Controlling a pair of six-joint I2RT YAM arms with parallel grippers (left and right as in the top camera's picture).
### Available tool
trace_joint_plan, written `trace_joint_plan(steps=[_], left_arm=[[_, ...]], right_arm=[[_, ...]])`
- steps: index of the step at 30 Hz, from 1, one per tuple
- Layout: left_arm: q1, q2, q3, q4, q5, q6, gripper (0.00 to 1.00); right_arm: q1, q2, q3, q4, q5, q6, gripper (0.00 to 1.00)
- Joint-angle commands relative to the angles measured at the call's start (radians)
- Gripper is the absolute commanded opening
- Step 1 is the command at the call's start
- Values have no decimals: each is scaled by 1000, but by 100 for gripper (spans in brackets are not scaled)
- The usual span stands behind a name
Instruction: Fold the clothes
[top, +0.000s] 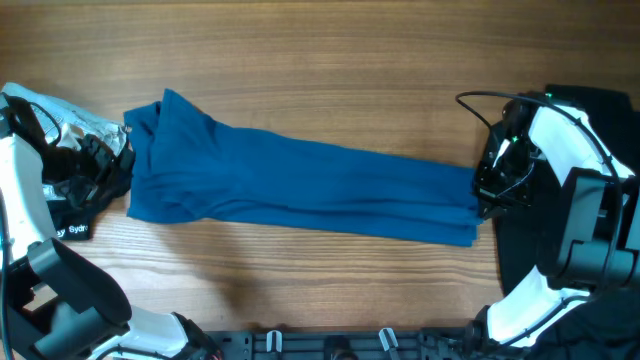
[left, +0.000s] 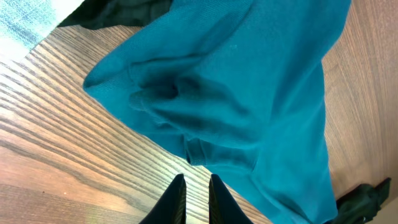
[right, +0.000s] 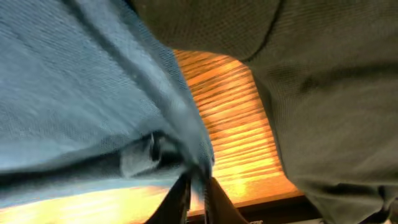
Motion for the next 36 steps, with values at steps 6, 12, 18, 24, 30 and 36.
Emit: trace_joint_plan(steps=[6, 12, 18, 24, 30, 36], left_arm=[[7, -26, 8, 11, -5, 19, 14], [5, -26, 8, 10, 5, 19, 15], [-73, -26, 8, 6, 21, 40, 14], [-223, -26, 8, 42, -156, 65, 29], [-304, -19, -93, 214, -215, 68, 12], [-302, -14, -360, 525, -211, 68, 4]], right_arm=[[-7, -30, 14, -82, -170, -157, 48], [-9, -30, 31, 23, -357, -239, 23], [-9, -30, 30, 143, -346, -103, 49], [-34, -29, -6, 189, -224, -53, 83], [-39, -29, -87, 193, -236, -51, 82], [-39, -29, -84, 212, -236, -81, 82]])
